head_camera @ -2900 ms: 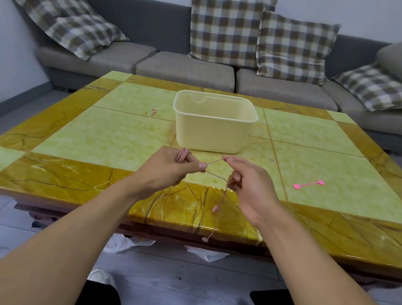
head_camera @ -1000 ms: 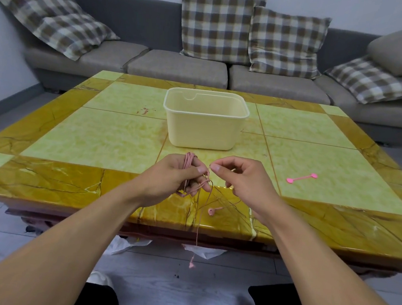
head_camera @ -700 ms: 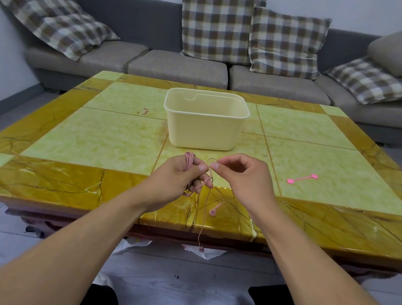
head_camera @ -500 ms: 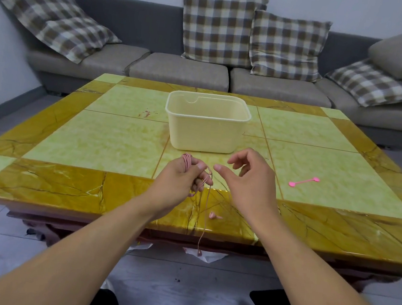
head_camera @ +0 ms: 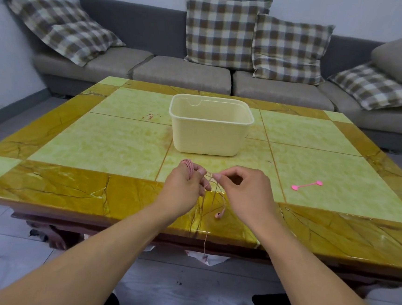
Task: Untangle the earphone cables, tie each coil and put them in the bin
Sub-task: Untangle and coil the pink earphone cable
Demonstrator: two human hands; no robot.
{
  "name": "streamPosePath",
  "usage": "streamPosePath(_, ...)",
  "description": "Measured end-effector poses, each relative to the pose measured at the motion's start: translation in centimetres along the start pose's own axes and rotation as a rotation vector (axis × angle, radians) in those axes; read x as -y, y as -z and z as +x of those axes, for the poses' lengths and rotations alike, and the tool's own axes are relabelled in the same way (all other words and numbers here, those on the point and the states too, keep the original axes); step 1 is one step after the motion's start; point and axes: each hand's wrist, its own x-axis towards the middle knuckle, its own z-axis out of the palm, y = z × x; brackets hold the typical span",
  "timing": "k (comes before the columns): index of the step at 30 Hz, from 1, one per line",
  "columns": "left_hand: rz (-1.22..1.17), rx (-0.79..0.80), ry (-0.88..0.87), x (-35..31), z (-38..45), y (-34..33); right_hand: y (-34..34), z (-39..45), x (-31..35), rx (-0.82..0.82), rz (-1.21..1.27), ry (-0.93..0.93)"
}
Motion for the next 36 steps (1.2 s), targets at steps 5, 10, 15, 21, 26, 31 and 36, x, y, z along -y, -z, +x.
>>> streamPosePath(5,0.053,0.033,0.013,-0.1,0.0,-0.1,-0.5,0.1,0.8,0.164,0.124,-0.092)
streamPosePath(10,-0.112,0.117,0.082,-0.4,0.0,0.3,-0.2,0.3,0.4,0.196,0.169,-0.154)
streamPosePath(15,-0.326,0.277,0.206,-0.8,-0.2,0.6,0.3,0.5,0.2,0.094,0.062,0.011)
streamPosePath(21,-0.316,0.375,0.149,-0.9,-0.4,0.7,0.6,0.9,-0.1,0.069,0.101,-0.017)
streamPosePath(26,-0.245,0.278,0.112,-0.6,0.1,0.8,1.2,0.9,0.0,0.171,0.31,-0.081)
streamPosePath(31,-0.139,0.232,0.038,-1.3,-0.5,0.2,0.7,0.5,0.2,0.268,0.217,-0.044)
streamPosePath(36,-0.082,0.102,0.029,-1.1,-0.1,0.2,1.1,0.9,0.7,0.109,0.66,-0.155)
